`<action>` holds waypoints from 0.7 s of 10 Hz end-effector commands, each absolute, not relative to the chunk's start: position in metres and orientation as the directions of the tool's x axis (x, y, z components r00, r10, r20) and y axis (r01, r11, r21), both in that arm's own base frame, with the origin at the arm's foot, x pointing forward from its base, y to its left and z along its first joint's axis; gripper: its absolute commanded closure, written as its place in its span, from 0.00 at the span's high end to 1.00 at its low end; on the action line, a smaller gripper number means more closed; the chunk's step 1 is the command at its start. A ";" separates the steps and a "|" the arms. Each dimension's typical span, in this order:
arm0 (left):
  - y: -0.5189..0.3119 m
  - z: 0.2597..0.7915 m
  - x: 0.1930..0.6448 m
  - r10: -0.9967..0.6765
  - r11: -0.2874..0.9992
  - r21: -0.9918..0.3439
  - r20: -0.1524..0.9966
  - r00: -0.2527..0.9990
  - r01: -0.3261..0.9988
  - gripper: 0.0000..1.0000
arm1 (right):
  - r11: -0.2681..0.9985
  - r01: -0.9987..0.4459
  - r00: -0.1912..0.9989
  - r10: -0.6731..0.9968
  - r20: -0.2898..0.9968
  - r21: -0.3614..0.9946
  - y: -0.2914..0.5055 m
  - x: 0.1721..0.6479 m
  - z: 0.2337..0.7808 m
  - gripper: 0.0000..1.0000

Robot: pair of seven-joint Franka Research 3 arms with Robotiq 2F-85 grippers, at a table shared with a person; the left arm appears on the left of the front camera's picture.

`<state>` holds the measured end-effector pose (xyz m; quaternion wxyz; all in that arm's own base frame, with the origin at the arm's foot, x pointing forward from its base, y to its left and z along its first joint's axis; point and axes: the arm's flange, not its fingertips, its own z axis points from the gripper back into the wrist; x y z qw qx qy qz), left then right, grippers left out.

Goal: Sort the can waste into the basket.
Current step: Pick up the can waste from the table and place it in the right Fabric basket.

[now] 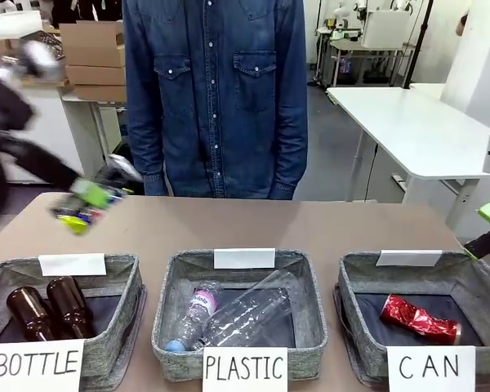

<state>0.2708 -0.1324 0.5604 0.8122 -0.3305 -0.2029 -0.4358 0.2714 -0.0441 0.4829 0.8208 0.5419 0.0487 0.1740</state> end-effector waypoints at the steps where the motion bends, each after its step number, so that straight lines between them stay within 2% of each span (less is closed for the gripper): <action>1: -0.226 0.551 0.310 -0.675 0.341 -0.198 0.629 0.386 0.919 0.37 | 0.402 -0.277 0.941 0.297 0.162 0.873 -0.085 0.251 0.513 1.00; 2: -0.278 0.546 0.317 -0.741 0.257 -0.169 0.598 0.306 0.952 0.37 | 0.424 -0.252 0.952 0.270 0.144 0.870 -0.120 0.233 0.528 1.00; 3: -0.326 0.545 0.334 -0.771 0.238 -0.026 0.604 0.205 0.971 0.37 | 0.504 -0.238 0.967 0.207 0.151 0.830 -0.154 0.216 0.532 1.00; 4: -0.354 0.544 0.344 -0.786 0.179 -0.008 0.600 0.148 0.984 0.37 | 0.540 -0.228 0.972 0.170 0.161 0.810 -0.174 0.205 0.532 1.00; 5: -0.406 0.537 0.353 -0.802 0.085 -0.023 0.591 0.082 0.996 0.37 | 0.591 -0.136 0.985 -0.004 0.172 0.795 -0.206 0.197 0.522 1.00; 6: -0.442 0.529 0.356 -0.805 0.038 -0.029 0.591 0.048 0.999 0.37 | 0.563 -0.057 0.972 -0.158 0.175 0.824 -0.228 0.196 0.511 1.00; 7: -0.469 0.517 0.352 -0.805 -0.008 -0.056 0.593 0.027 0.998 0.37 | 0.549 -0.183 0.983 0.099 0.154 0.816 -0.188 0.190 0.538 1.00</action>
